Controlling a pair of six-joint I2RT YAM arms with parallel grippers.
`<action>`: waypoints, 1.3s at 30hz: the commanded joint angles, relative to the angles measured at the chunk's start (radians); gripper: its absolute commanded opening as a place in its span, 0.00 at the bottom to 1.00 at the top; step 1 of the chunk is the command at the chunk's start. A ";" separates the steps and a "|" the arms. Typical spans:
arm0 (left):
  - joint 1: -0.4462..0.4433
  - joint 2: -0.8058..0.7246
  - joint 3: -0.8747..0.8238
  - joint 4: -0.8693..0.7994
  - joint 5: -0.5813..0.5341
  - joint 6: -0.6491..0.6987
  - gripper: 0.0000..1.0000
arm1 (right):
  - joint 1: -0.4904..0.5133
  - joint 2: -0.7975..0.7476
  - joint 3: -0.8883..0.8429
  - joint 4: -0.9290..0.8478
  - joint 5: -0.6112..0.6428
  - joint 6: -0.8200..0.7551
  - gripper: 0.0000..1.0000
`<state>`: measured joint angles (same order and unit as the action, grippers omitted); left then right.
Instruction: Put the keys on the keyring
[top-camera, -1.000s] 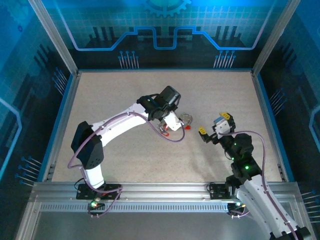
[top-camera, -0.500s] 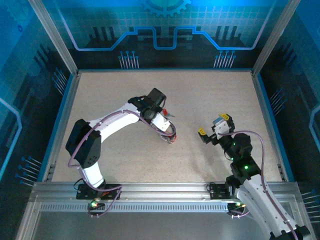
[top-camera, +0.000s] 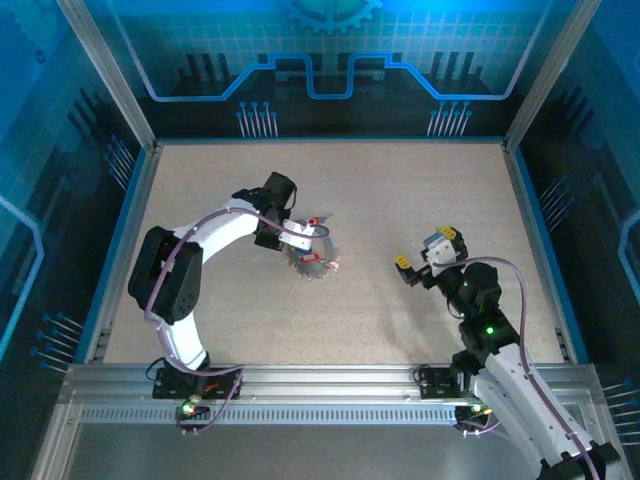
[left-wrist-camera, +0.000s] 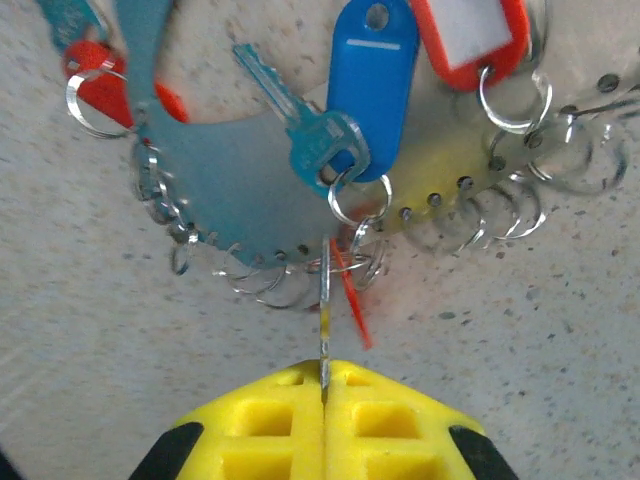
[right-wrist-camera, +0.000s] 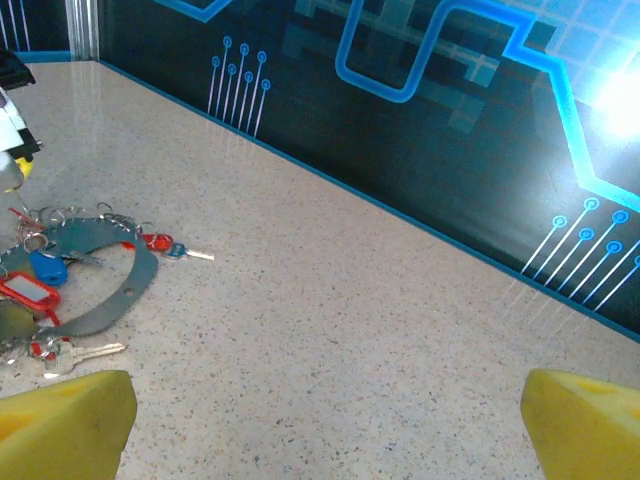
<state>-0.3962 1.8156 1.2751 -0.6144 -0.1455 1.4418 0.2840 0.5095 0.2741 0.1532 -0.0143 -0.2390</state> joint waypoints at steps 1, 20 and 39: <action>0.036 0.034 -0.034 0.041 0.070 -0.104 0.00 | -0.019 0.025 0.023 0.042 0.009 0.014 1.00; 0.195 -0.022 -0.224 0.201 0.128 -0.419 0.24 | -0.044 0.125 0.055 0.111 0.083 0.082 1.00; 0.290 -0.526 -0.710 0.955 0.087 -1.216 0.99 | -0.105 0.242 -0.099 0.301 0.237 0.209 1.00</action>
<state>-0.1337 1.3334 0.6460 0.1226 -0.1081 0.3931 0.1951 0.7086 0.1928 0.3595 0.2058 -0.0757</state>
